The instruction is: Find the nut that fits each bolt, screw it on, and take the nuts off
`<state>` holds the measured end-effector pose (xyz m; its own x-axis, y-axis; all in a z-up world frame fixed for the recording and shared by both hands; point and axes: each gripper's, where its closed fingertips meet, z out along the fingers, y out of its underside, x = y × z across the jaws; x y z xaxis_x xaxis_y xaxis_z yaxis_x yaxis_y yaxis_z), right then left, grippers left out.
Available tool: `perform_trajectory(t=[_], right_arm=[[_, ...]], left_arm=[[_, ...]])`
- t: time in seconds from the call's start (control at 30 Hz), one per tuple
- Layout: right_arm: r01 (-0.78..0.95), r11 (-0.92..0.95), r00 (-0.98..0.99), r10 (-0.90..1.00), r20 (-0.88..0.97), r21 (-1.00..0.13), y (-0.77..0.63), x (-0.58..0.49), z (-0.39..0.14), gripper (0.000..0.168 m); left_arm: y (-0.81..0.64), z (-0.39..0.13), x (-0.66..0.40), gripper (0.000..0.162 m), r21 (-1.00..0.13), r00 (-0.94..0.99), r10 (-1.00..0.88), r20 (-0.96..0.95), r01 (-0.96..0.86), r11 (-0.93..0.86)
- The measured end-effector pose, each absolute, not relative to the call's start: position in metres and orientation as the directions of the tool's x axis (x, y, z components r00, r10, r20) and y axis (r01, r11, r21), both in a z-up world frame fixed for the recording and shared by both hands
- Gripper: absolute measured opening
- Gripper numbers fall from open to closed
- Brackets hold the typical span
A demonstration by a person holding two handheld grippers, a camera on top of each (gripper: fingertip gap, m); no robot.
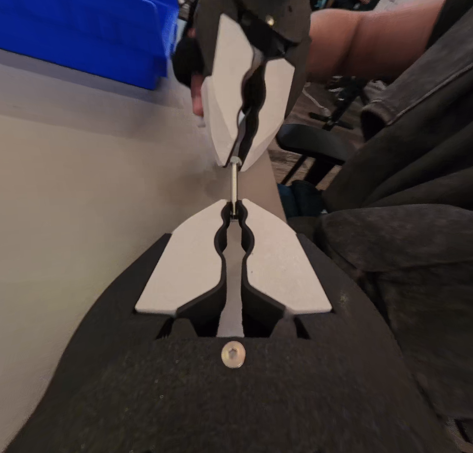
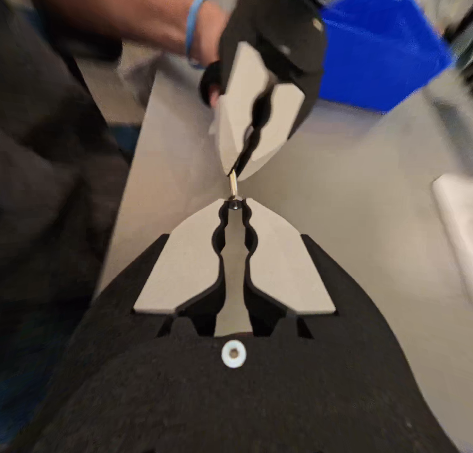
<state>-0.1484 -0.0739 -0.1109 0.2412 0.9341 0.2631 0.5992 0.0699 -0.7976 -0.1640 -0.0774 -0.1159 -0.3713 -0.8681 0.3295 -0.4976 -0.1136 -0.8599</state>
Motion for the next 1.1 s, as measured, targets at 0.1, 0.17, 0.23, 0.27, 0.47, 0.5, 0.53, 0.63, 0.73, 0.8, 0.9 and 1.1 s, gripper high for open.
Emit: perform_trajectory(t=[0.1,0.17,0.23,0.27,0.47,0.5,0.53,0.63,0.73,0.8,0.9,1.1], right_arm=[[0.744,0.477,-0.029,0.722,0.691,-0.468,-0.082,-0.151,-0.11,0.01],[0.747,0.641,-0.215,0.484,0.849,-0.176,-0.085,-0.154,-0.108,0.01],[0.695,0.712,-0.354,0.217,0.91,0.101,-0.085,-0.155,-0.102,0.01],[0.663,0.722,-0.397,0.117,0.91,0.196,-0.085,-0.156,-0.1,0.01],[0.542,0.701,-0.512,-0.161,0.844,0.463,-0.087,-0.143,-0.097,0.091],[0.596,0.702,-0.487,-0.071,0.87,0.391,-0.084,-0.138,-0.099,0.01],[0.676,0.682,-0.419,0.044,0.907,0.279,-0.079,-0.133,-0.098,0.01],[0.853,0.492,-0.011,0.355,0.935,-0.176,-0.058,-0.107,-0.075,0.01],[0.699,0.155,0.519,0.562,0.644,-0.698,-0.042,-0.074,-0.049,0.01],[0.442,-0.075,0.704,0.647,0.293,-0.894,-0.042,-0.061,-0.046,0.01],[0.056,-0.215,0.781,0.617,-0.091,-0.975,-0.046,-0.043,-0.031,0.01],[0.057,-0.287,0.973,0.229,-0.011,-0.956,-0.024,0.111,0.003,0.01]], left_arm=[[-0.088,-0.117,-0.168,0.005,-0.836,-0.417,-0.815,0.403,-0.53,-0.142],[-0.093,-0.116,-0.171,0.005,-0.818,-0.438,-0.774,0.458,-0.548,-0.174],[-0.094,-0.112,-0.173,0.005,-0.81,-0.45,-0.738,0.503,-0.543,-0.221],[-0.094,-0.11,-0.173,0.005,-0.808,-0.456,-0.725,0.516,-0.539,-0.235],[-0.082,-0.103,-0.177,0.005,-0.747,-0.429,-0.641,0.636,-0.551,-0.372],[-0.078,-0.104,-0.178,0.005,-0.753,-0.422,-0.655,0.627,-0.542,-0.372],[-0.074,-0.103,-0.179,0.005,-0.771,-0.425,-0.671,0.608,-0.52,-0.369],[-0.052,-0.101,-0.172,0.005,-0.824,-0.317,-0.8,0.509,-0.449,-0.346],[-0.018,-0.103,-0.166,0.005,-0.874,-0.062,-0.948,0.312,-0.409,-0.261],[0.002,-0.102,-0.167,0.005,-0.883,0.107,-0.971,0.212,-0.405,-0.237],[0.003,-0.096,-0.167,0.005,-0.888,0.138,-0.973,0.185,-0.4,-0.226],[-0.008,-0.098,-0.162,0.005,-0.882,0.086,-0.973,0.216,-0.409,-0.232]])
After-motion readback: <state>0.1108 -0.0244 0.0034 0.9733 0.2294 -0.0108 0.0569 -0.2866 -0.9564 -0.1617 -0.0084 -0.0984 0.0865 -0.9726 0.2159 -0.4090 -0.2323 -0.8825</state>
